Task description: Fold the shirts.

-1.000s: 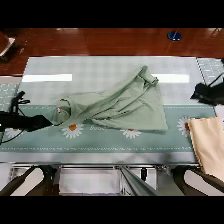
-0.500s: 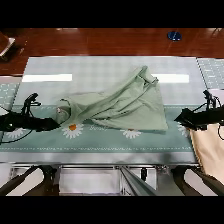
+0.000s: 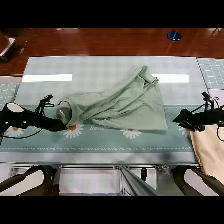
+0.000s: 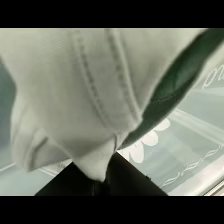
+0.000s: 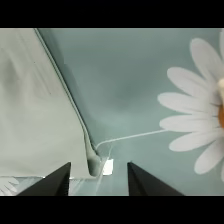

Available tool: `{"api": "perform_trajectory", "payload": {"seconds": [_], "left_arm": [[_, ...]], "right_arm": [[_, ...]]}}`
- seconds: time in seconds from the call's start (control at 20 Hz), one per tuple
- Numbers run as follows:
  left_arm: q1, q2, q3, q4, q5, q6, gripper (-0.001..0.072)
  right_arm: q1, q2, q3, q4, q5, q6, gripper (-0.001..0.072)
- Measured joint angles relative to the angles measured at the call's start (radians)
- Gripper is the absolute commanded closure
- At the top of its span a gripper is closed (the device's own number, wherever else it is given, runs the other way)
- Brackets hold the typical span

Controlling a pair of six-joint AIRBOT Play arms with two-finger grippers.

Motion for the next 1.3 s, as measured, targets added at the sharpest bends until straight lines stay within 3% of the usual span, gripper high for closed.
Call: {"api": "perform_trajectory", "payload": {"seconds": [0.45, 0.5, 0.6, 0.7, 0.85, 1.1, 1.3], "left_arm": [[-0.014, -0.014, 0.032, -0.113, -0.029, 0.008, 0.0682], [-0.015, -0.015, 0.033, -0.137, -0.028, 0.008, 0.0681], [-0.015, -0.015, 0.035, -0.188, -0.028, 0.008, 0.0681], [-0.015, -0.011, 0.051, -0.248, -0.03, 0.008, 0.0682], [-0.011, 0.016, 0.144, -0.373, -0.052, 0.008, 0.0682], [0.023, 0.143, 0.489, -0.652, -0.027, -0.04, 0.0682], [0.08, 0.276, 0.806, -0.686, 0.078, -0.148, 0.0682]], "right_arm": [[0.063, -0.203, 0.001, 0.123, 0.027, -0.035, 0.0303], [0.09, -0.217, 0.004, 0.14, 0.015, -0.038, 0.0357], [0.145, -0.237, 0.02, 0.163, -0.047, -0.043, 0.0691], [0.201, -0.246, 0.069, 0.172, -0.083, -0.066, 0.0694], [0.264, -0.246, 0.254, 0.205, -0.018, -0.093, 0.0694], [0.296, -0.187, 0.822, 0.167, 0.072, -0.052, 0.0694], [0.302, -0.085, 1.241, 0.047, 0.09, 0.004, 0.0694]]}}
